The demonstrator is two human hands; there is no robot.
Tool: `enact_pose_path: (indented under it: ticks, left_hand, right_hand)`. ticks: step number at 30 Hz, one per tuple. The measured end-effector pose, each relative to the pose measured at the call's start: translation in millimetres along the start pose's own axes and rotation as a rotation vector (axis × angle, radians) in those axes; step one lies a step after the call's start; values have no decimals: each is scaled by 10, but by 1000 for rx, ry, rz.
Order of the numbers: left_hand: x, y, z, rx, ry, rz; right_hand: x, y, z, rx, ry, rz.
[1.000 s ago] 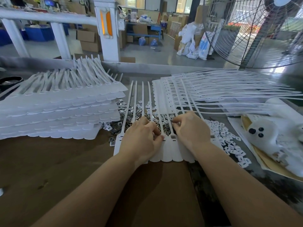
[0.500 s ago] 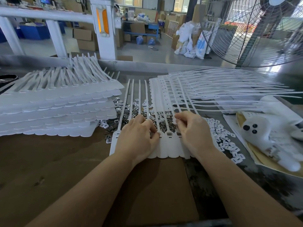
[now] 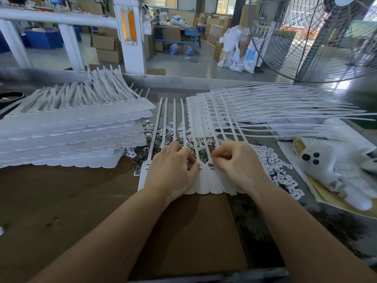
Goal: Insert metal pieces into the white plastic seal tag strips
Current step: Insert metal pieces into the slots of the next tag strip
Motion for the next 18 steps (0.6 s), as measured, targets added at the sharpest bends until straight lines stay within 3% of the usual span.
enact_pose_path:
  ticks: [4, 18]
  left_hand:
    - [-3, 6, 5, 13, -3, -6]
    - [3, -7, -7, -3, -7, -6]
  right_hand:
    - [-42, 8, 26, -93, 40, -50]
    - [-79, 3, 133, -170, 361, 22]
Point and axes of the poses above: each hand's wrist, its own z-axis towards the middle knuckle, its own y-axis out of the palm, x = y × z, the point moved 3 cm from there along z, towards the middle knuckle, and after that the axes turned 5 degrees about x, right-handed, at the moved point
